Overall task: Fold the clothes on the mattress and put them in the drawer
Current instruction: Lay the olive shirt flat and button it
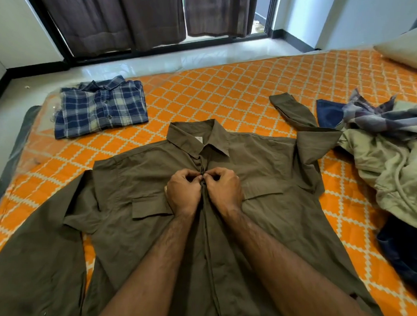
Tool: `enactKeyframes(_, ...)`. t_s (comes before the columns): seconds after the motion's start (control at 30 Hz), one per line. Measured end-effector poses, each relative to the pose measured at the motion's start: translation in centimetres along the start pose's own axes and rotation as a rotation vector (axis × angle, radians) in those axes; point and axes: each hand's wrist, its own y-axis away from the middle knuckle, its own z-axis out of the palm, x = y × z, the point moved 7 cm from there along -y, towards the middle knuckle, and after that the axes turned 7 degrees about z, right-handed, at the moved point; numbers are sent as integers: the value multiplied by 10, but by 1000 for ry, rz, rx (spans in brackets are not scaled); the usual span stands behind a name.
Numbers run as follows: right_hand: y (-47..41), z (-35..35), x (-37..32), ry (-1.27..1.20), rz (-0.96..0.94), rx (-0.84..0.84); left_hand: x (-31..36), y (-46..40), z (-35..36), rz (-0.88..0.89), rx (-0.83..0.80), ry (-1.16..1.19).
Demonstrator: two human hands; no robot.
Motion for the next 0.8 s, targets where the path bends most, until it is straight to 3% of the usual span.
enactKeyframes(0.17, -41, -10, -24, -32, -55, -139, 17, -33, -3, 196, -200, -103)
enactKeyframes(0.3, -55, -22, -69, -48, -304, 104, 45, -70, -10, 443, -231, -124)
enactKeyframes(0.37, -61, -15, -83, 170, -488, 131, 48, -81, -1, 514, -316, -225)
enactKeyframes(0.47, -80, -2, -74, 447, -588, -48, 35, -87, 16, 570, -438, -396)
enactKeyframes(0.8, -86, -13, -37, 186, -813, -73, 25, -102, 31, 708, -542, -462)
